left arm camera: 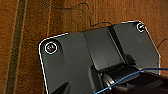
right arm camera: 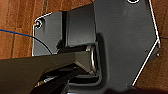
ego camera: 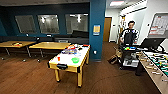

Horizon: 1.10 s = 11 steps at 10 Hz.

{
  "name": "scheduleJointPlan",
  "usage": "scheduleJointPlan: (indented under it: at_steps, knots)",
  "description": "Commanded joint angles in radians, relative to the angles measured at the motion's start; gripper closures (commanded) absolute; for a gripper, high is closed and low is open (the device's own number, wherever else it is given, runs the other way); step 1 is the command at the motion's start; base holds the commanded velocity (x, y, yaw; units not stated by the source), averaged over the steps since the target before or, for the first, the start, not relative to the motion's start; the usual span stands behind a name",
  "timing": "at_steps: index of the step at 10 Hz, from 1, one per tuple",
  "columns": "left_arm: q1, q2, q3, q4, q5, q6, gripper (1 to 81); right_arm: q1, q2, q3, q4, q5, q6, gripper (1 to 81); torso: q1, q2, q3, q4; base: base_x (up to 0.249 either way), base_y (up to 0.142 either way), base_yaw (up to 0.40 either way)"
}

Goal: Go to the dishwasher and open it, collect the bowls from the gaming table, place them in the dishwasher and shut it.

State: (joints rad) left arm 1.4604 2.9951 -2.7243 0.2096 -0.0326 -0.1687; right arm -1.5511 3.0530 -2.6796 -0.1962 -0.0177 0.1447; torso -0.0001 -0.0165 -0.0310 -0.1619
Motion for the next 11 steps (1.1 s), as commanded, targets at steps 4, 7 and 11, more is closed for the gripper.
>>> scheduleJointPlan:
  at_steps: [4, 7, 11]
  knots:
    - [-0.056, -0.005, -0.002, -0.004, 0.045, 0.0, 1.0, 0.05, 0.002, 0.004, -0.008, -0.05, -0.004, 1.0, 0.0, 0.0, 0.0, 0.0, 0.109, 0.091, 0.0]
    - [-0.056, -0.005, -0.002, -0.004, 0.045, -0.002, 1.0, 0.048, 0.0, 0.003, -0.008, -0.048, -0.004, 1.0, 0.001, 0.0, 0.0, 0.0, 0.093, 0.119, 0.0]
    - [-0.051, -0.004, -0.002, -0.004, 0.045, 0.0, 1.0, 0.047, 0.0, 0.003, -0.008, -0.048, -0.004, 1.0, 0.001, 0.0, 0.0, 0.0, 0.092, 0.121, 0.0]
